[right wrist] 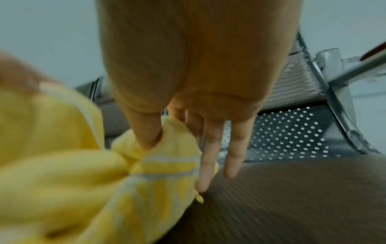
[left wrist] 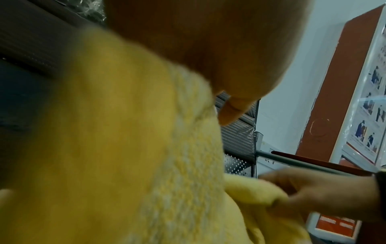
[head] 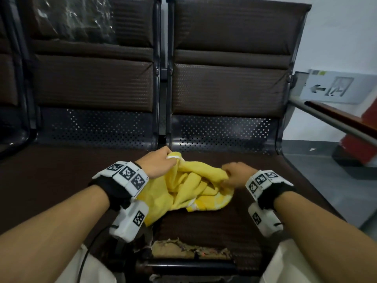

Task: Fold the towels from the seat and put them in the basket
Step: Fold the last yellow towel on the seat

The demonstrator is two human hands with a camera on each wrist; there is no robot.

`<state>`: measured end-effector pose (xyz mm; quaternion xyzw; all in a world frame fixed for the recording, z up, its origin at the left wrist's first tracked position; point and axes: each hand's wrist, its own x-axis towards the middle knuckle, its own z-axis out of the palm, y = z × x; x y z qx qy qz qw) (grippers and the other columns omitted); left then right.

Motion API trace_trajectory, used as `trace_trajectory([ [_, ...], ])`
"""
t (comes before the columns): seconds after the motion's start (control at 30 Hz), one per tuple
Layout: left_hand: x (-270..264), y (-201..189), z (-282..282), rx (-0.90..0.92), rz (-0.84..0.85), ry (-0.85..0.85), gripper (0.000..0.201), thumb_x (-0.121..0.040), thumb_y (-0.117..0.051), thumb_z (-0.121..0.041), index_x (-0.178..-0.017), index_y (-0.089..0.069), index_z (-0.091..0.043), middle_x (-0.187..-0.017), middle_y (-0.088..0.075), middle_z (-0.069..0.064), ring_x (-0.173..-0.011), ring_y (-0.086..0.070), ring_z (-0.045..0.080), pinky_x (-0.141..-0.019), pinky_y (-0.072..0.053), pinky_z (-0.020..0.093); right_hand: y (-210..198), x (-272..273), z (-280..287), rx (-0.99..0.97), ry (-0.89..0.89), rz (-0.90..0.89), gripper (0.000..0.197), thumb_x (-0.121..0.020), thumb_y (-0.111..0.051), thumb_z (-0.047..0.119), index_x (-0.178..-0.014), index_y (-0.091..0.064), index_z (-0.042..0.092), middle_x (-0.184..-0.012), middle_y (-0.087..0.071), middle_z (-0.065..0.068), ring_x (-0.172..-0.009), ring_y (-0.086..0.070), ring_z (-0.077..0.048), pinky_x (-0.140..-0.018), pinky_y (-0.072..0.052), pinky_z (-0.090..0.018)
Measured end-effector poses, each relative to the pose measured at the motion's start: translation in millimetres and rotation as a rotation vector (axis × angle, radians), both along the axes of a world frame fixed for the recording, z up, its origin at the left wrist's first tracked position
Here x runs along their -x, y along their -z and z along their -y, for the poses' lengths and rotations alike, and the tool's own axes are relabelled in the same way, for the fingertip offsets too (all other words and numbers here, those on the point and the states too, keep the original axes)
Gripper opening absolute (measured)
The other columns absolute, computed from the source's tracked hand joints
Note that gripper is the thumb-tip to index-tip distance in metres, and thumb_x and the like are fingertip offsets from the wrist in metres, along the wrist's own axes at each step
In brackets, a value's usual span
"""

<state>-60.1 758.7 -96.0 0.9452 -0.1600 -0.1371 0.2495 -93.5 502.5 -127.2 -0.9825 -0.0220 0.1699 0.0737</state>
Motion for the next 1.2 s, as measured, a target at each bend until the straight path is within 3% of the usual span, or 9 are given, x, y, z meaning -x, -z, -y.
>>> trace_trajectory([
  [0.2, 2, -13, 5, 0.461, 0.265, 0.025, 0.017, -0.098, -0.044, -0.024, -0.093, -0.06, -0.029, -0.093, -0.066, -0.005, -0.093, -0.061, 0.017, -0.081, -0.046, 0.034, -51, 3, -6, -0.42, 0.157, 0.804, 0.022, -0.077, -0.066, 0.025, -0.071, -0.045, 0.025, -0.07, -0.053, 0.004, -0.075, -0.049, -0.021, -0.065, -0.03, -0.028],
  [0.27, 4, -13, 7, 0.487, 0.287, 0.051, 0.018, -0.098, -0.044, -0.03, -0.093, -0.062, -0.032, -0.093, -0.066, -0.009, -0.094, -0.06, 0.014, -0.083, -0.046, 0.032, -55, 7, -12, -0.448, 0.143, 0.753, 0.024, -0.078, -0.069, 0.036, -0.072, -0.049, 0.025, -0.069, -0.055, 0.006, -0.072, -0.05, -0.017, -0.063, -0.03, -0.026],
  [0.37, 5, -2, 8, 0.248, 0.244, 0.105, 0.024, -0.098, -0.042, -0.034, -0.096, -0.064, -0.026, -0.094, -0.066, -0.003, -0.096, -0.06, 0.019, -0.082, -0.046, 0.033, -43, 15, -16, -0.381, -0.009, 0.279, 0.037, -0.075, -0.071, 0.052, -0.095, -0.062, 0.022, -0.089, -0.065, 0.001, -0.083, -0.06, -0.015, -0.069, -0.043, -0.026],
  [0.53, 0, 7, -4, -0.003, 0.201, 0.087, 0.041, -0.097, -0.039, -0.042, -0.084, -0.063, -0.012, -0.078, -0.063, 0.008, -0.082, -0.06, 0.026, -0.074, -0.046, 0.038, -12, 27, 5, -0.168, -0.076, -0.093, 0.057, -0.075, -0.078, 0.022, -0.128, -0.055, 0.019, -0.118, -0.061, 0.002, -0.111, -0.058, -0.017, -0.089, -0.046, -0.026],
  [0.73, -3, 2, -2, -0.008, 0.213, 0.078, 0.051, -0.094, -0.037, -0.051, -0.058, -0.041, -0.016, -0.061, -0.049, 0.006, -0.072, -0.058, 0.029, -0.071, -0.047, 0.04, 5, 20, 15, 0.066, -0.001, -0.091, 0.059, -0.081, -0.072, 0.031, -0.132, -0.048, 0.014, -0.127, -0.052, -0.006, -0.116, -0.052, -0.025, -0.093, -0.046, -0.034],
  [0.87, -3, -4, 1, 0.052, 0.213, -0.01, 0.052, -0.095, -0.037, -0.051, -0.076, -0.06, -0.009, -0.085, -0.066, 0.012, -0.088, -0.061, 0.028, -0.081, -0.05, 0.039, 7, 18, 5, 0.174, -0.061, -0.109, 0.031, -0.089, -0.059, 0.029, -0.112, -0.06, 0.008, -0.114, -0.061, -0.009, -0.105, -0.059, -0.027, -0.084, -0.049, -0.035],
  [0.97, 1, -17, 7, 0.291, 0.226, -0.148, 0.036, -0.095, -0.043, -0.044, -0.075, -0.053, -0.015, -0.079, -0.059, 0.006, -0.079, -0.056, 0.024, -0.067, -0.041, 0.033, -11, 14, 2, -0.07, 0.037, 0.081, 0.019, -0.095, -0.05, 0.027, -0.104, -0.059, 0.012, -0.101, -0.064, -0.01, -0.08, -0.067, -0.024, -0.071, -0.056, -0.037],
  [1.1, 15, -40, 23, 0.734, -0.052, -0.277, 0.017, -0.076, -0.053, -0.026, -0.087, -0.053, -0.013, -0.089, -0.047, 0.009, -0.083, -0.046, 0.021, -0.079, -0.038, 0.037, -42, 10, 0, -0.42, 0.205, 0.575, 0.012, -0.09, -0.059, 0.032, -0.083, -0.061, 0.022, -0.085, -0.065, -0.003, -0.075, -0.058, -0.016, -0.056, -0.037, -0.019],
  [1.2, 25, -40, 32, 0.84, -0.214, -0.188, 0.011, -0.079, -0.055, -0.008, -0.086, -0.063, -0.007, -0.089, -0.058, 0.018, -0.086, -0.054, 0.027, -0.083, -0.048, 0.044, -46, 19, -3, -0.469, 0.21, 0.568, 0.017, -0.087, -0.063, 0.038, -0.074, -0.06, 0.028, -0.076, -0.062, 0.004, -0.072, -0.055, -0.009, -0.054, -0.036, -0.018],
])
